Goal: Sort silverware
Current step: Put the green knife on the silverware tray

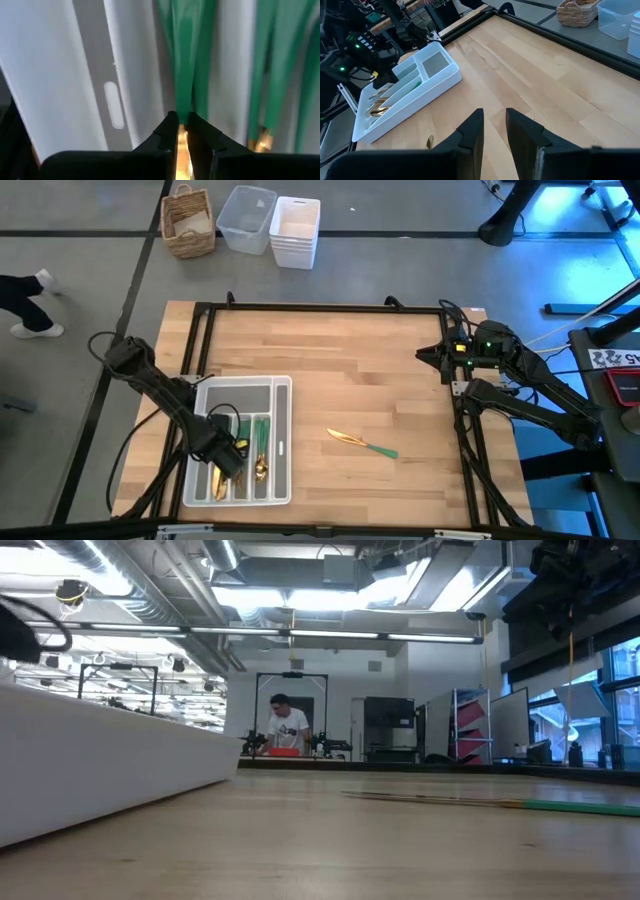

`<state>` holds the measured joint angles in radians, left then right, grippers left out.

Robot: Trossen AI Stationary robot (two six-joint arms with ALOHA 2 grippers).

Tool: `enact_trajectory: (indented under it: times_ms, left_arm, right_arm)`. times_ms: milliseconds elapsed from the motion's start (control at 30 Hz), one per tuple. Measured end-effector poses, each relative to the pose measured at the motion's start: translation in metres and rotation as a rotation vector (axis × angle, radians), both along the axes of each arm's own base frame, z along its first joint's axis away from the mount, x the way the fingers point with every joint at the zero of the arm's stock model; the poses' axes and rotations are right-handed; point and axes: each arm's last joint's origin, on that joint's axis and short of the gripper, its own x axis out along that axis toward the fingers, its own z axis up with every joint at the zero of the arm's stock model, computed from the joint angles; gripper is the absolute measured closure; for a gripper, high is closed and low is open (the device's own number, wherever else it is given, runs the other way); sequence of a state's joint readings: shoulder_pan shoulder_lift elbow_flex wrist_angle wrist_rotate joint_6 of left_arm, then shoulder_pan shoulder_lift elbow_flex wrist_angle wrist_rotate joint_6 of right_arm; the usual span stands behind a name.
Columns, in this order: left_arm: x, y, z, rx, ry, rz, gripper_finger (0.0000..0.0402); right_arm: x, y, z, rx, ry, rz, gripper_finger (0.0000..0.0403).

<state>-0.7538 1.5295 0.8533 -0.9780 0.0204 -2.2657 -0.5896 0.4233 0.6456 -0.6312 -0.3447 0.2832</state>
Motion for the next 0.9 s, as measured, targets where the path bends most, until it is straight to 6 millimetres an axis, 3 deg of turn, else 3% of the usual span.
enact_trajectory:
  times_ms: [167, 533, 733, 900]
  left_arm:
    - [-0.002, 0.002, -0.011, -0.016, -0.017, -0.032, 0.0373]
    - [-0.002, 0.002, -0.012, -0.036, -0.018, -0.049, 0.0293]
    - [0.002, -0.002, 0.004, -0.084, -0.091, -0.172, 0.0289]
    - [0.004, -0.002, 0.025, -0.120, -0.199, -0.277, 0.0289]
  right_arm:
    - [0.000, 0.000, 0.000, 0.000, 0.000, 0.000, 0.0320]
    - [0.003, -0.002, 0.010, -0.059, -0.101, 0.018, 0.0320]
    - [0.011, -0.005, 0.023, -0.086, -0.175, 0.071, 0.0320]
    - [0.024, -0.013, 0.028, -0.057, -0.138, 0.083, 0.0320]
